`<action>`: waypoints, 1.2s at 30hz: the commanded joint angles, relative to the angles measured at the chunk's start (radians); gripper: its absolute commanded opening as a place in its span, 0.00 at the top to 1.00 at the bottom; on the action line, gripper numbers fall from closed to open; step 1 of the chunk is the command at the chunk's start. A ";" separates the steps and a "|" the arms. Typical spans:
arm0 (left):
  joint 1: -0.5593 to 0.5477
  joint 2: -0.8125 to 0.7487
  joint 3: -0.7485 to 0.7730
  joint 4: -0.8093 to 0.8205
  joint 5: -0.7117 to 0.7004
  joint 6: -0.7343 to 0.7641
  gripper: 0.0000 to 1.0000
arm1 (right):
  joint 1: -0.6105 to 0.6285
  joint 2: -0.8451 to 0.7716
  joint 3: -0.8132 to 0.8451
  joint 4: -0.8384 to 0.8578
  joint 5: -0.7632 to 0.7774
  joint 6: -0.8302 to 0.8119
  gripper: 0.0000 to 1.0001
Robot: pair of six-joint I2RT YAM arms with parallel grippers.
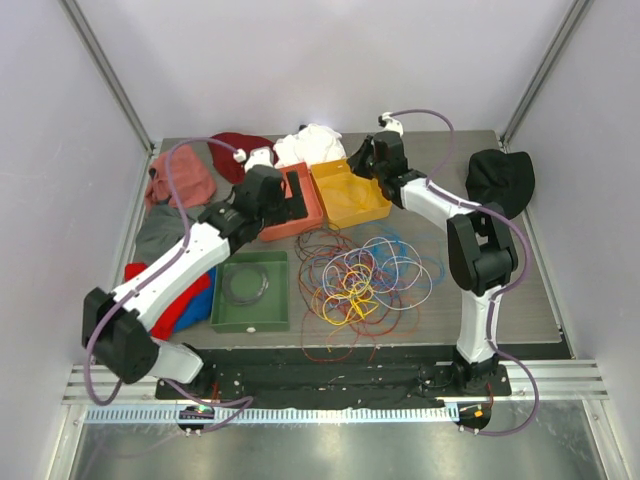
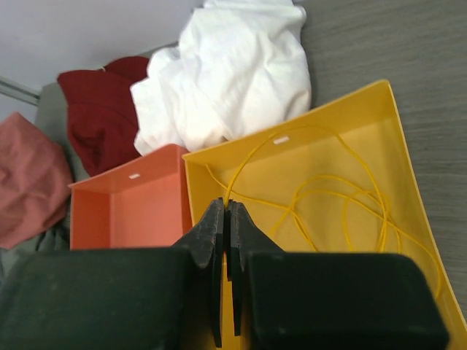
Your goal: Untangle the cables
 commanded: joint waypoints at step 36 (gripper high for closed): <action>-0.203 -0.169 -0.358 0.071 0.068 -0.067 0.00 | 0.365 -1.046 -0.967 -0.189 0.273 0.023 0.49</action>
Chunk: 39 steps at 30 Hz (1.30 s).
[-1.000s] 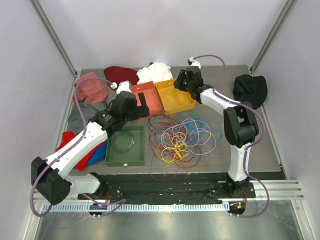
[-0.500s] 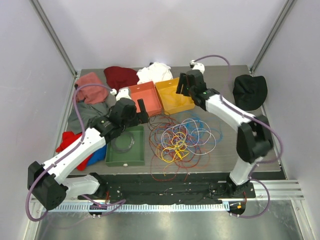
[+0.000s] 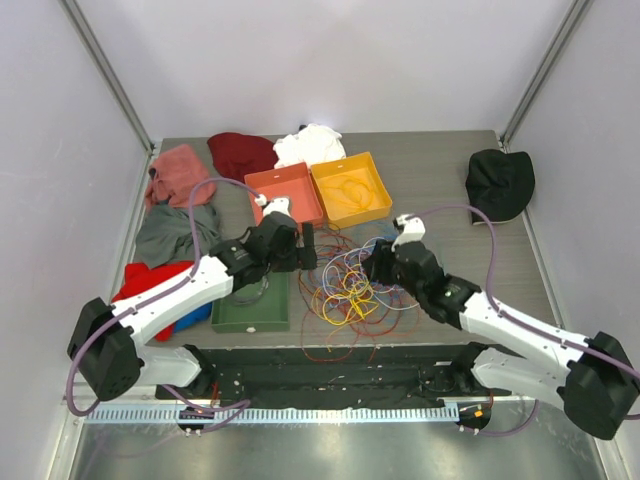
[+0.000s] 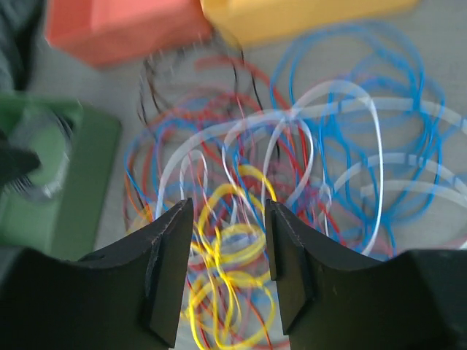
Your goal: Untangle the cables
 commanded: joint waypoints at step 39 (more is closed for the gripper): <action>-0.132 -0.039 -0.174 0.157 0.049 -0.081 0.00 | 0.029 -0.109 -0.253 -0.074 0.140 0.139 0.57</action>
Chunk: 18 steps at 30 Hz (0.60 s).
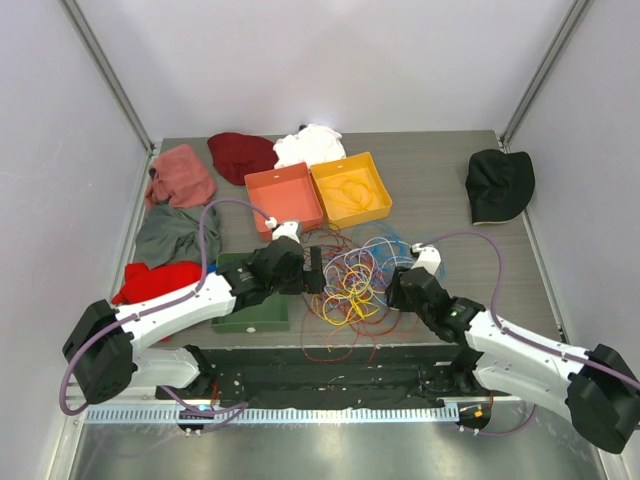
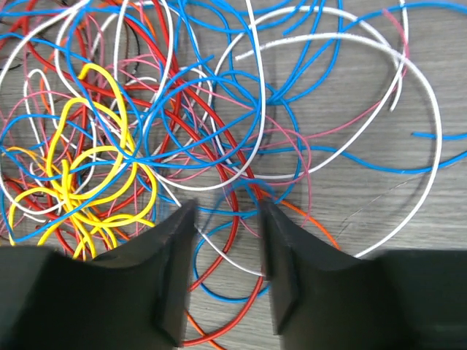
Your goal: Untangle the cables
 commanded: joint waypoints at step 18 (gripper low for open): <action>-0.012 -0.069 -0.015 0.063 -0.039 -0.010 0.00 | 0.005 -0.149 0.615 -0.077 -0.031 -0.219 0.99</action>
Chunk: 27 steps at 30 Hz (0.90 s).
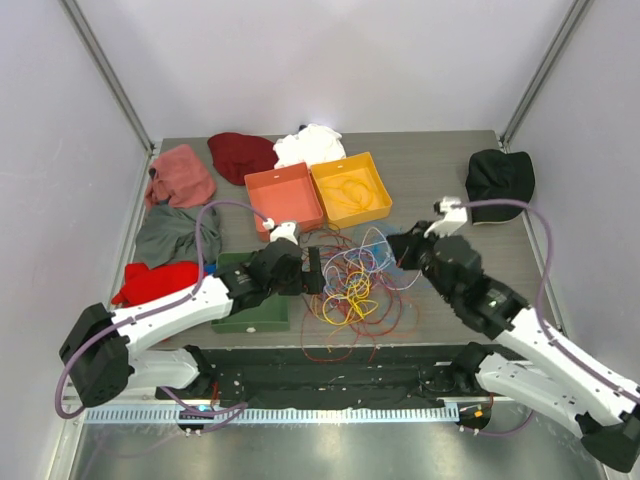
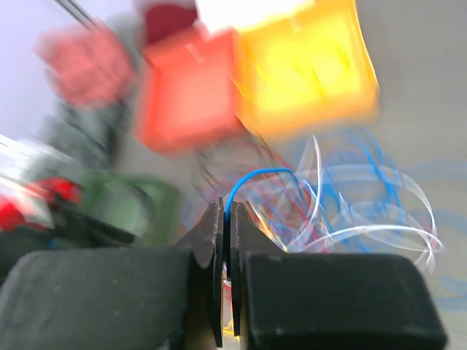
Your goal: Untangle the cables
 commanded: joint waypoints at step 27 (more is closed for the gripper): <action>-0.005 -0.429 -0.246 0.786 0.147 0.139 0.00 | 0.005 0.412 1.281 -0.035 -0.345 -0.112 0.99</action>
